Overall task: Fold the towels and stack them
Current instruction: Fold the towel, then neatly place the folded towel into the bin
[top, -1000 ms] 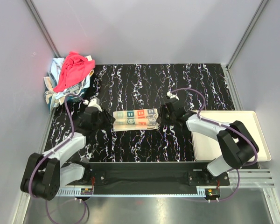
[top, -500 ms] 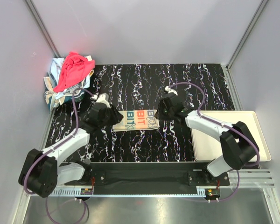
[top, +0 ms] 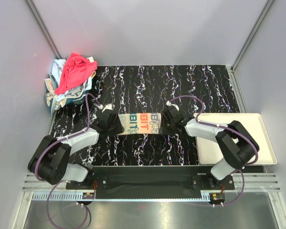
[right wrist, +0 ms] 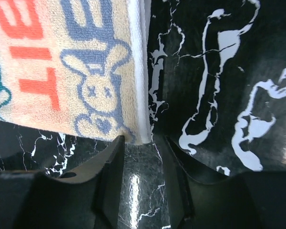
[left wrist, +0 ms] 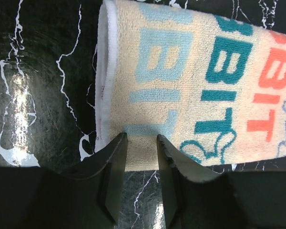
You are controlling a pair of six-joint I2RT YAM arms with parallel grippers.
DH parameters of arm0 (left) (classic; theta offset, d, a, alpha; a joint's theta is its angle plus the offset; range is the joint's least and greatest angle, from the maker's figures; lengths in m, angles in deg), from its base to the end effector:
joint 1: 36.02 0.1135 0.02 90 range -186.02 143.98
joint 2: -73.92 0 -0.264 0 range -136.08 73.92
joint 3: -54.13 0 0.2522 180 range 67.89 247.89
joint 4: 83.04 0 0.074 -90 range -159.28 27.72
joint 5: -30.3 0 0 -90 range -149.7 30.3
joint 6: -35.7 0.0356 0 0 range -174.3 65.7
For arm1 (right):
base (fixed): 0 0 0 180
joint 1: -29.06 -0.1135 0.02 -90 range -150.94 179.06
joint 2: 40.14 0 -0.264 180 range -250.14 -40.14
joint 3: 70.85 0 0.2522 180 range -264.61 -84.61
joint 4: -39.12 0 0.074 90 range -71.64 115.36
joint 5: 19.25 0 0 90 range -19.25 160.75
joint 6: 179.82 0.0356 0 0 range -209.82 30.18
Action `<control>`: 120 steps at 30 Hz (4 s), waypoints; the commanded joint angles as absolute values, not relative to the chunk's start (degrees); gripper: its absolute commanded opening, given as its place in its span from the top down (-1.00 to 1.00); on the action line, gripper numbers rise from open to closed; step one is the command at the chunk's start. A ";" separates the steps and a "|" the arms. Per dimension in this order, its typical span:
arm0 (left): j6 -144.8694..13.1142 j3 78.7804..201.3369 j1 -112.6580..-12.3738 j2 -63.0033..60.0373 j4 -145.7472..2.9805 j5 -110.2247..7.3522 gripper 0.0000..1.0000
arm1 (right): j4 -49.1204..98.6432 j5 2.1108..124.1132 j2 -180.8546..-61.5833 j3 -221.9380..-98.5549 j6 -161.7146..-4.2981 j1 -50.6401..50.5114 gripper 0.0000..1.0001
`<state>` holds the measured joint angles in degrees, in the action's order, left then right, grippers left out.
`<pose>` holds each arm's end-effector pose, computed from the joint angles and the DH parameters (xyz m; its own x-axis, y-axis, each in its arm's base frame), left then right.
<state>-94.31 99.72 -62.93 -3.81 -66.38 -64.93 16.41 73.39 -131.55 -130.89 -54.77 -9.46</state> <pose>0.2240 -0.1100 0.1549 -0.7692 -0.3276 -0.5486 -0.1272 0.9199 -0.3710 0.2405 0.1894 0.1574 -0.8638 0.0456 -0.5017 -0.1281 0.9432 0.3064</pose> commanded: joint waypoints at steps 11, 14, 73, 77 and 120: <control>-93.59 100.93 -63.09 -2.10 -65.94 -66.03 0.26 | 12.35 80.51 -133.99 -141.64 -59.76 -9.26 -0.26; -93.23 101.90 -63.09 -1.23 -64.89 -65.85 0.26 | 11.48 81.03 -138.29 -144.90 -60.29 -9.08 -0.30; -97.36 95.40 -71.35 18.64 -71.04 -54.78 0.28 | -35.55 93.45 -105.09 -144.82 -55.63 11.21 1.00; -97.19 94.78 -71.79 19.78 -71.21 -55.04 0.28 | -33.89 88.70 -107.72 -144.82 -59.05 20.15 1.00; -97.28 88.37 -72.49 25.06 -75.61 -58.20 0.28 | -6.38 100.01 -113.79 -135.33 -99.14 40.13 1.00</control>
<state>-97.48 88.84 -72.20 23.77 -72.66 -56.56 -11.40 96.99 -114.09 -136.07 -95.12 39.56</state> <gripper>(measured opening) 0.362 0.028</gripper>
